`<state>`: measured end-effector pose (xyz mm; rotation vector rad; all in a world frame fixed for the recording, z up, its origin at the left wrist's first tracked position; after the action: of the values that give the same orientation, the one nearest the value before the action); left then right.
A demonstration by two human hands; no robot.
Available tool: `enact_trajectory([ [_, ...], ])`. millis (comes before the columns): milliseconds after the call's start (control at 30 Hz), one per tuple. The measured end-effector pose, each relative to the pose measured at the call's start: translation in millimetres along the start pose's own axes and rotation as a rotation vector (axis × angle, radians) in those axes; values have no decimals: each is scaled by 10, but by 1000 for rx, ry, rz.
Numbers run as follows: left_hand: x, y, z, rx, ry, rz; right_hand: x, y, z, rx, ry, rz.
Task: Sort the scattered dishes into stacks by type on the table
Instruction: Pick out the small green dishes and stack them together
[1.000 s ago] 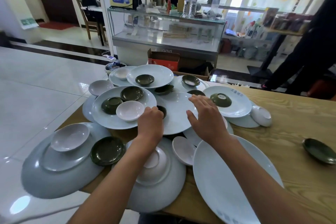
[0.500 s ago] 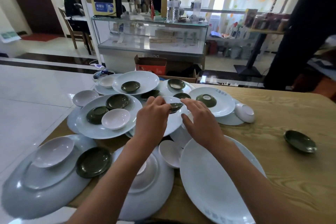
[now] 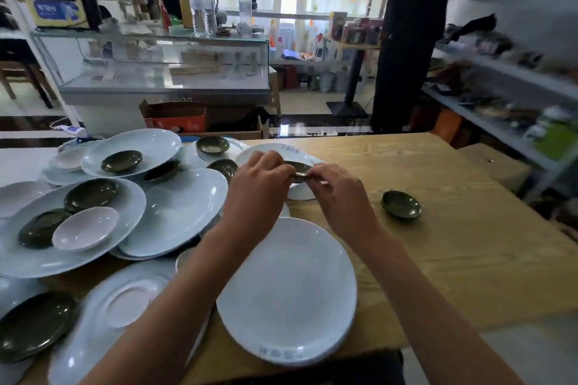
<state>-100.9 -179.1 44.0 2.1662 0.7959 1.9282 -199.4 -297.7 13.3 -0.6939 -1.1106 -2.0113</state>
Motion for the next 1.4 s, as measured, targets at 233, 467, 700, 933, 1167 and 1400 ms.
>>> enact_trajectory([
  [233,-276,172,-476,-38,-112,69,354,-406,-633,-219,-56,-163],
  [467,-651,335,-797,-144,-221,276,383,-908,-1360,-529,-70,-288],
  [700,-842,350,-828,-139,-270,311,276,-1022,-1503,-602,-171,-324],
  [933,-870,393,-716,-102,-263,311,187,-964,-1616,-583,-195,-332],
  [1167,-758,584,-246,-14,-310,330,183,-1012,-1593,-651,-202,-299],
  [1400,-816,764,461,192,-315,308,-136,-683,-1161,-324,-211,-215],
])
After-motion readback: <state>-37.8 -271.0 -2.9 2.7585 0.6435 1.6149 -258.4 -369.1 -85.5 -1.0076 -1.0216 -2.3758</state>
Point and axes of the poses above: each hand's wrist, its own y-axis towards the middle knuckle, its own x-axis out of the back of the hand, z = x × y, the point moved 3 cm from there along y, towards the middle knuckle, and after that the axes turned 14 degrees about z, right-handed, at the moved point
